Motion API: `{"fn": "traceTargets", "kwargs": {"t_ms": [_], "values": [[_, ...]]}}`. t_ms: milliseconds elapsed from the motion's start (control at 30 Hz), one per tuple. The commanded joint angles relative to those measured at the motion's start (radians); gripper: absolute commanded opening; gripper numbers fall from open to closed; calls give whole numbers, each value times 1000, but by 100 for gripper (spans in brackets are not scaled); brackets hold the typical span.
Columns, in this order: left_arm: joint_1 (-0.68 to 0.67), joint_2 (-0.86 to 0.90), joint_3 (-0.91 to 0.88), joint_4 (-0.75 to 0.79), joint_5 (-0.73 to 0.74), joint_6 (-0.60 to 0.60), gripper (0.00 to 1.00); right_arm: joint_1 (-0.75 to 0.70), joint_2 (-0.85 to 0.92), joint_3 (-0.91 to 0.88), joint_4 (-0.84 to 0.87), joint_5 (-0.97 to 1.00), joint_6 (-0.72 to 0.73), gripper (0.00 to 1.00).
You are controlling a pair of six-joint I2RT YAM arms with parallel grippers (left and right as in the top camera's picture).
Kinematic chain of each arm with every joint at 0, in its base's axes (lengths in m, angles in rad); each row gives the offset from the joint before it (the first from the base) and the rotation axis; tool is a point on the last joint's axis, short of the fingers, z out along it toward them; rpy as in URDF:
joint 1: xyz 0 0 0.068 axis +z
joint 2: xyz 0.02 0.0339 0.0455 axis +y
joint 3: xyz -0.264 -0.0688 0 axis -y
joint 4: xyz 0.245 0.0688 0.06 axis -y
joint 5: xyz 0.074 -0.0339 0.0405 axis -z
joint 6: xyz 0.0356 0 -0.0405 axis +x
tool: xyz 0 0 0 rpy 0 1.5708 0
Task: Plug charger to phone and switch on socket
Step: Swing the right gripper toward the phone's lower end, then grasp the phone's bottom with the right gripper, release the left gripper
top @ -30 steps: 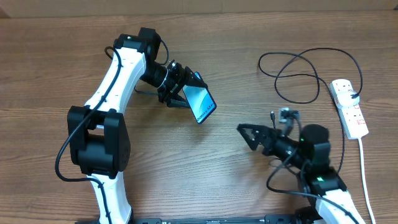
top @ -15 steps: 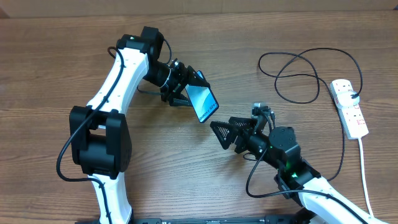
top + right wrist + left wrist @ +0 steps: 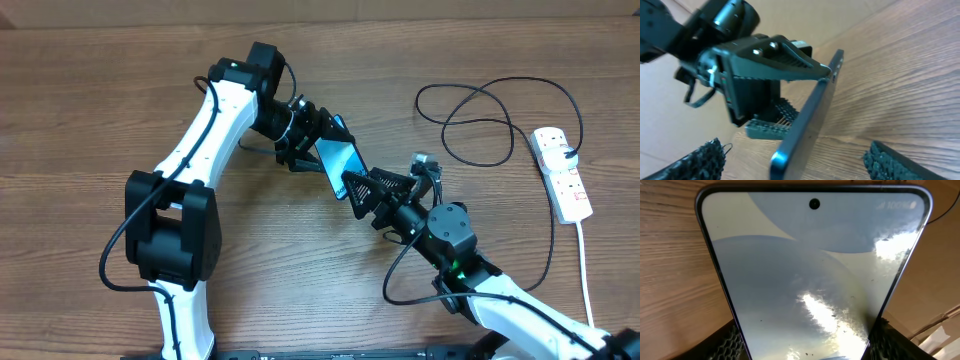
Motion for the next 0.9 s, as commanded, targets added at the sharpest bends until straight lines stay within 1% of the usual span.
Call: {"fn": "traceTargets", "kwargs": {"t_ms": [0,100,267,433,667,867], "values": [[-20,8,34,13,29,-28,40,5,39,26,15,20,7,90],[-34,8,34,27,28,-48,40,5,66,42,16,21,26,90],[-62,8,34,56,27,-68,40,5,82,62,19,21,26,87],[-92,8,34,82,5,-103,40,5,82,69,18,24,26,78],[-117,8,34,84,-21,-103,40,5,82,69,11,58,26,70],[-117,8,34,91,-21,-108,40,5,82,69,11,57,26,57]]}}
